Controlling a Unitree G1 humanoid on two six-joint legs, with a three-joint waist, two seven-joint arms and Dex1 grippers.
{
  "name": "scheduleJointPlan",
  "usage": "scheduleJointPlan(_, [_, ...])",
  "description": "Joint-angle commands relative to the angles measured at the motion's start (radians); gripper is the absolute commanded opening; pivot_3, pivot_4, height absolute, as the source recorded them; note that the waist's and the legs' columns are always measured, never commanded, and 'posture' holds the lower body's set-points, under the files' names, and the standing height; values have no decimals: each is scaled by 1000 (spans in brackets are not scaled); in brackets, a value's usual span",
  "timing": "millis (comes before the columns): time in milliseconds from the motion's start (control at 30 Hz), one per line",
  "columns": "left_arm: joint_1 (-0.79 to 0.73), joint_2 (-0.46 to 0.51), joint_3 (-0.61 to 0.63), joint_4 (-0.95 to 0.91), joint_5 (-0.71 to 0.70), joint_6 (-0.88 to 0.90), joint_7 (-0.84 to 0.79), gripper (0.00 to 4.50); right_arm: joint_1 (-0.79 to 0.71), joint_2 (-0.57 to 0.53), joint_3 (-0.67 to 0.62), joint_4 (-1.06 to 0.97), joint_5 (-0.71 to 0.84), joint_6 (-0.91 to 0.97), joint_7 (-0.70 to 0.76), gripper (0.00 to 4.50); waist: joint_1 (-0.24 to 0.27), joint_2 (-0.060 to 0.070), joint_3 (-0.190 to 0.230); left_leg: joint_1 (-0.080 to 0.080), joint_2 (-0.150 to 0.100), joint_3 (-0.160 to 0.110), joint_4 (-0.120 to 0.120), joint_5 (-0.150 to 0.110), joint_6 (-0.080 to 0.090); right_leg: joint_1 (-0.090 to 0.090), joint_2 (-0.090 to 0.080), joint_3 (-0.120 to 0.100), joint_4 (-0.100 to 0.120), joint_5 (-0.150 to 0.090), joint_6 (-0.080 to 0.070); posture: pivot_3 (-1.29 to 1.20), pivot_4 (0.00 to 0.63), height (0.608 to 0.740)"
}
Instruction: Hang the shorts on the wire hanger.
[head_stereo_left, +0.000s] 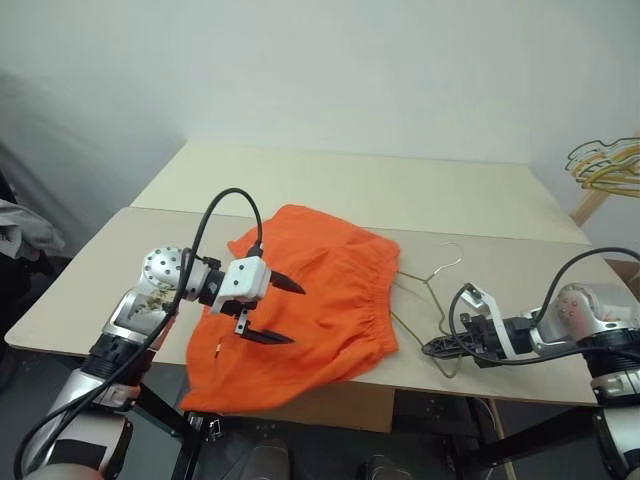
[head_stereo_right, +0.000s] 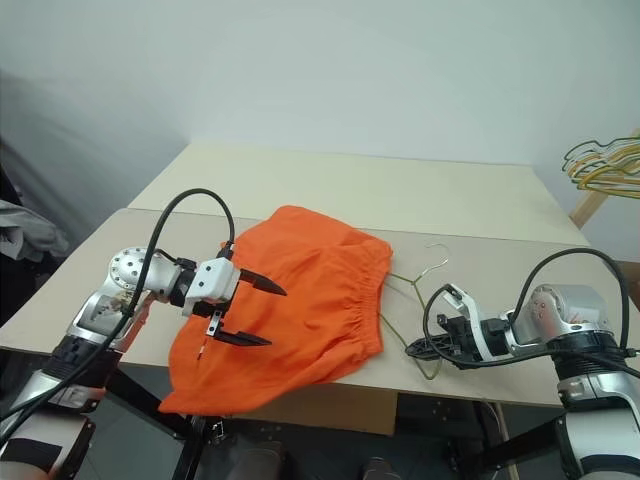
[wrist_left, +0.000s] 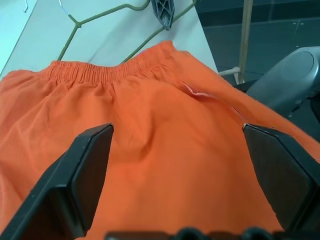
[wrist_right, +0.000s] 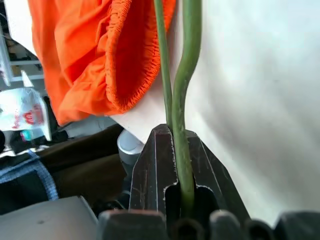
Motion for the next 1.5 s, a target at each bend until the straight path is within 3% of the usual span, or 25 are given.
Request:
scheduleJointPlan(33, [-12,18,26,-32,-19,0,-2,4481,-40,31,-123,68,-9,-14,-22,0,-1,0,0,0,0,0,0,0,0,0,0,0,0,0,0,281,0,740])
scheduleJointPlan(100, [-10,24,26,-32,-20,-4,-8,4481,-24,27,-92,19,-17,-20,-4,0,-1,0,0,0,0,0,0,0,0,0,0,0,0,0,0,285,0,740])
scheduleJointPlan(233, [-19,25,25,-23,-20,-5,-4,4481,-85,80,-146,145,-74,-45,-64,0,-2,0,0,0,0,0,0,0,0,0,0,0,0,0,0,280,0,740])
scheduleJointPlan(333, [-19,22,22,-27,-18,-11,-4,4481,-63,69,-72,82,-55,1,1,0,-3,1,0,1,0,0,0,0,0,0,0,0,1,-1,-3,295,0,740])
scheduleJointPlan(567, [-10,30,24,-43,-21,-9,-6,4481,102,-99,69,-289,143,41,157,0,16,1,0,-2,0,0,0,-1,0,-1,0,0,0,-1,1,302,0,740])
scheduleJointPlan(733, [-5,43,26,-45,-30,-8,-28,4481,153,-176,91,-502,380,41,83,0,18,1,0,-7,1,-1,0,-1,0,-8,2,0,1,-1,0,286,0,740])
scheduleJointPlan(867, [-16,38,20,-27,-27,-20,-51,4481,158,-192,92,-493,464,41,-13,0,23,1,0,-7,2,-2,1,-1,0,-8,2,0,2,-2,-6,276,0,740])
scheduleJointPlan(1000, [-36,24,12,-8,-20,-29,-65,4481,188,-224,52,-382,434,41,-98,0,26,0,0,-7,2,-1,3,-1,0,-7,1,0,0,-3,-7,249,0,740])
scheduleJointPlan(1200, [-47,21,10,5,-17,-44,-88,4481,272,-278,26,-315,469,41,-124,0,22,0,0,-8,1,0,2,-1,0,-7,0,0,0,-2,-6,253,0,740])
scheduleJointPlan(1500, [-62,14,6,19,-15,-50,-101,4481,195,-56,-160,-118,365,39,-219,0,7,0,-1,-4,1,-1,3,0,1,-5,2,1,1,0,-6,245,0,740])
